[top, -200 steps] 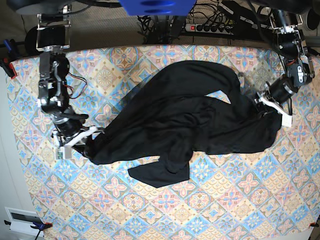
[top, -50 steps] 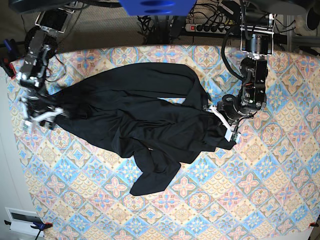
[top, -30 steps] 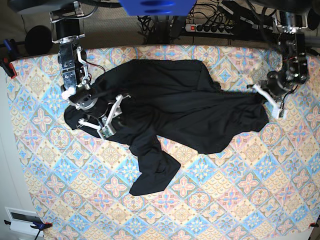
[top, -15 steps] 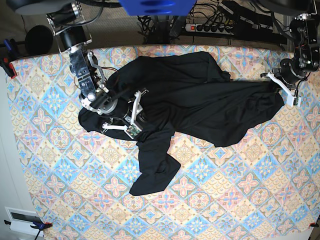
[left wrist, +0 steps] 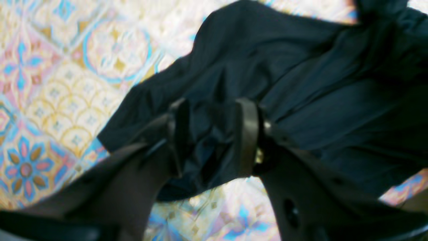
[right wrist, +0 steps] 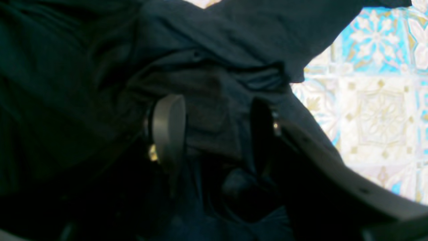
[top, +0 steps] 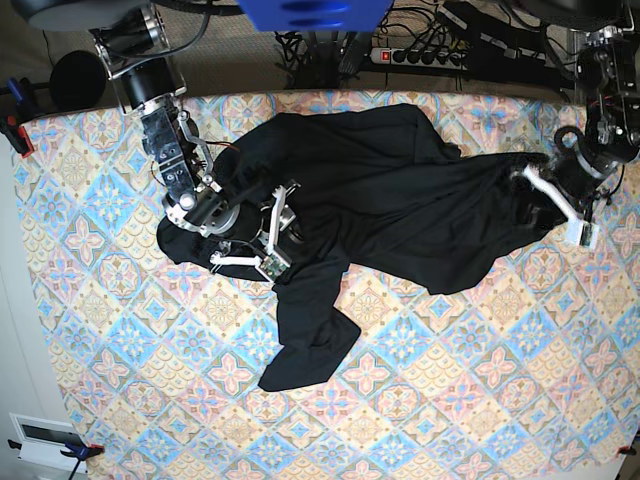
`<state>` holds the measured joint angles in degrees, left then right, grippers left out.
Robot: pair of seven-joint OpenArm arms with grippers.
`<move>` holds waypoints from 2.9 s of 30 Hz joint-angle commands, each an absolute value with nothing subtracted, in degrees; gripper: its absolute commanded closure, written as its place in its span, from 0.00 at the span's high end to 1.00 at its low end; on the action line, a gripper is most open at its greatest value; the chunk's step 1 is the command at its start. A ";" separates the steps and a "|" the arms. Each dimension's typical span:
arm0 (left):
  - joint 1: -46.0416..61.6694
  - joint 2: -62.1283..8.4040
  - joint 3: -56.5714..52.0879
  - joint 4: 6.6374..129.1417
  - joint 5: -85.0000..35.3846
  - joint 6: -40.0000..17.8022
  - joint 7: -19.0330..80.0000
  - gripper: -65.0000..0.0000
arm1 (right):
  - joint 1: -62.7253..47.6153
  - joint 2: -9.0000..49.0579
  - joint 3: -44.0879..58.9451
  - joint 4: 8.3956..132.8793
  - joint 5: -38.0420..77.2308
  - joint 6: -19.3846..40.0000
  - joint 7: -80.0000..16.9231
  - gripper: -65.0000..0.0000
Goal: Layout the t-shirt on the table in an organized manner, then fold the t-shirt properly
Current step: 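Reach the left gripper across the shirt and drag fabric outward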
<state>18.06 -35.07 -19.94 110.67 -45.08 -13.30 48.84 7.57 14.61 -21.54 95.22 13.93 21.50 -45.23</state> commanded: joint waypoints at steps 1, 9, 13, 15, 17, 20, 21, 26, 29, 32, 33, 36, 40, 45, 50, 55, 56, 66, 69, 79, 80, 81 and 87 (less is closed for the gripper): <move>14.11 -35.91 -17.89 111.52 -47.78 -14.20 47.16 0.37 | 8.66 14.81 -20.44 96.57 14.29 21.58 -43.82 0.46; -5.58 -24.57 0.22 97.10 -44.09 -14.02 50.33 0.38 | 4.97 15.08 -11.82 100.53 14.29 21.58 -43.82 0.46; -11.21 -19.30 5.41 88.57 -41.10 -14.20 50.33 0.38 | 0.31 15.25 -7.25 103.34 14.29 21.58 -43.82 0.46; -14.11 -16.92 8.22 86.02 -40.31 -14.29 50.33 0.38 | -1.27 15.25 -5.58 104.31 14.29 21.58 -43.82 0.46; -16.31 -14.99 10.77 83.12 -40.31 -14.29 50.33 0.38 | -2.59 15.25 -4.00 105.01 14.29 21.58 -43.82 0.46; -19.12 -12.79 13.76 78.81 -40.22 -14.29 50.33 0.38 | -4.35 15.25 -2.33 106.86 14.29 21.58 -43.82 0.46; -19.74 -12.18 14.81 77.58 -40.13 -14.29 50.33 0.38 | -4.88 15.25 -1.71 107.30 14.29 21.58 -43.82 0.46; -21.85 -9.27 21.05 74.24 -37.05 -14.29 50.24 0.38 | -6.81 15.25 0.75 108.18 14.29 21.58 -43.82 0.46; -23.16 -7.16 24.31 70.55 -33.27 -14.11 48.13 0.36 | -7.25 15.25 0.75 108.53 14.29 21.58 -43.82 0.46; -24.13 -5.05 25.19 68.18 -29.32 -14.11 44.00 0.15 | -7.25 15.25 0.75 108.53 14.29 21.58 -43.82 0.46; -24.57 -4.44 25.10 68.09 -28.62 -14.02 42.33 0.04 | -7.25 15.25 0.75 108.53 14.29 21.58 -43.82 0.46; -26.15 -4.00 21.76 68.53 -28.35 -14.02 40.92 0.01 | -7.16 15.16 0.75 108.00 14.29 21.58 -43.82 0.46; -28.97 -4.00 13.93 70.11 -28.44 -14.02 40.75 0.00 | -6.81 15.16 0.57 105.98 14.29 21.58 -43.91 0.46; -33.89 -4.26 6.29 69.76 -28.00 -14.02 40.66 0.00 | -6.81 15.16 0.31 101.93 14.29 21.58 -44.18 0.46; -37.58 -4.35 4.70 65.54 -28.18 -14.02 42.86 0.00 | -6.81 15.16 0.22 101.32 14.29 21.49 -44.09 0.46; -35.47 -4.18 9.27 65.80 -29.14 -14.29 52.00 0.01 | -6.81 15.16 0.31 101.23 14.29 21.49 -44.09 0.46; -34.15 -4.18 9.71 66.59 -30.11 -14.29 52.88 0.04 | -6.81 15.16 0.31 101.23 14.29 21.49 -44.09 0.46; -20.44 -7.96 9.80 73.19 -38.20 -14.29 53.67 0.48 | -6.81 15.16 0.31 100.97 14.29 21.49 -44.09 0.46; -19.91 -8.22 10.07 72.92 -39.69 -14.37 53.58 0.56 | -6.81 15.16 0.31 100.97 14.29 21.49 -44.09 0.46; -20.70 -7.60 22.64 68.88 -39.43 -14.02 44.70 0.58 | -6.81 15.16 0.22 101.05 14.29 21.49 -44.09 0.46; -21.41 -6.90 23.16 67.30 -39.52 -14.02 44.18 0.57 | -6.81 15.16 0.22 101.14 14.29 21.49 -44.09 0.46; -22.02 -6.46 23.43 65.80 -39.52 -14.02 43.56 0.53 | -6.81 15.16 0.22 101.23 14.29 21.49 -44.09 0.46; -25.80 -6.02 23.25 64.66 -39.96 -13.93 39.96 0.00 | -6.90 15.16 0.22 101.49 14.29 21.49 -44.09 0.46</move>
